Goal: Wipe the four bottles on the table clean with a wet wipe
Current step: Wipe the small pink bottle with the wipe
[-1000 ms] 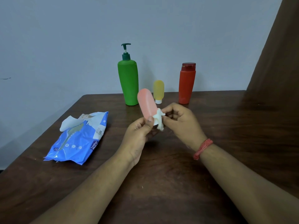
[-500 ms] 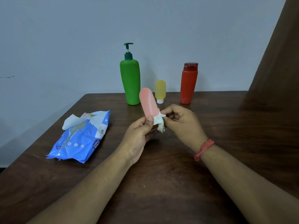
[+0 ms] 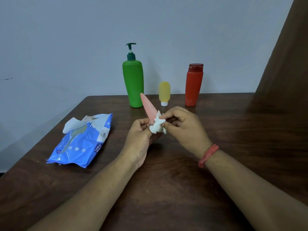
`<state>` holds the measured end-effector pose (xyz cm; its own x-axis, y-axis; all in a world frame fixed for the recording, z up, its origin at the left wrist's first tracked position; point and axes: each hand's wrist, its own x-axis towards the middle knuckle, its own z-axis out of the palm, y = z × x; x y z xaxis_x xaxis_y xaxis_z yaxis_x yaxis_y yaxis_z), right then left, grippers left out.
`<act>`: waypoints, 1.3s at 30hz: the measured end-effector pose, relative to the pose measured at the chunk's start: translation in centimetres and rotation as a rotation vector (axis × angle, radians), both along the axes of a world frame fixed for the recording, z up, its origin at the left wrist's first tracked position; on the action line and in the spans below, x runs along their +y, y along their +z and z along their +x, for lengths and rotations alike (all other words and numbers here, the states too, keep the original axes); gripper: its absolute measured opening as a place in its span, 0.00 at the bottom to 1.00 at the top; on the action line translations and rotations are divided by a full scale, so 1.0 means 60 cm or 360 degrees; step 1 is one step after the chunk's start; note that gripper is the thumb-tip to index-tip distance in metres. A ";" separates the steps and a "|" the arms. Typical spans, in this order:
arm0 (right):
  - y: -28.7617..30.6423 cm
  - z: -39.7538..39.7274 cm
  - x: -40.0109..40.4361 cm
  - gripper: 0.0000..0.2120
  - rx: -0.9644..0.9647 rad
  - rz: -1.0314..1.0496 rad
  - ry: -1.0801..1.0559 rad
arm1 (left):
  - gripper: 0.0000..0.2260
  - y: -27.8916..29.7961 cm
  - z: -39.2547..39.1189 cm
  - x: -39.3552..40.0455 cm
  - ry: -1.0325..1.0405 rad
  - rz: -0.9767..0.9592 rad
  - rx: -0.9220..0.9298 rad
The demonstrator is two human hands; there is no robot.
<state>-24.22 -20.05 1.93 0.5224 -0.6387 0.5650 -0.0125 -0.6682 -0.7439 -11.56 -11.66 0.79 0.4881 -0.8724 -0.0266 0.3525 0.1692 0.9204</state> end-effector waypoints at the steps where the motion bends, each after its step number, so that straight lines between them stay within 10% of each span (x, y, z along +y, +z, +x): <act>1: -0.001 0.001 0.000 0.09 0.0020 -0.0053 0.0002 | 0.12 0.000 0.001 -0.001 0.0022 0.0001 0.0000; 29: 0.006 -0.001 0.007 0.11 -0.0196 -0.0186 -0.0183 | 0.12 0.001 -0.002 -0.002 -0.0221 -0.0060 0.0250; 39: 0.004 -0.001 0.008 0.07 0.0058 -0.0782 -0.0311 | 0.17 0.004 -0.006 0.000 -0.0217 -0.0117 0.0418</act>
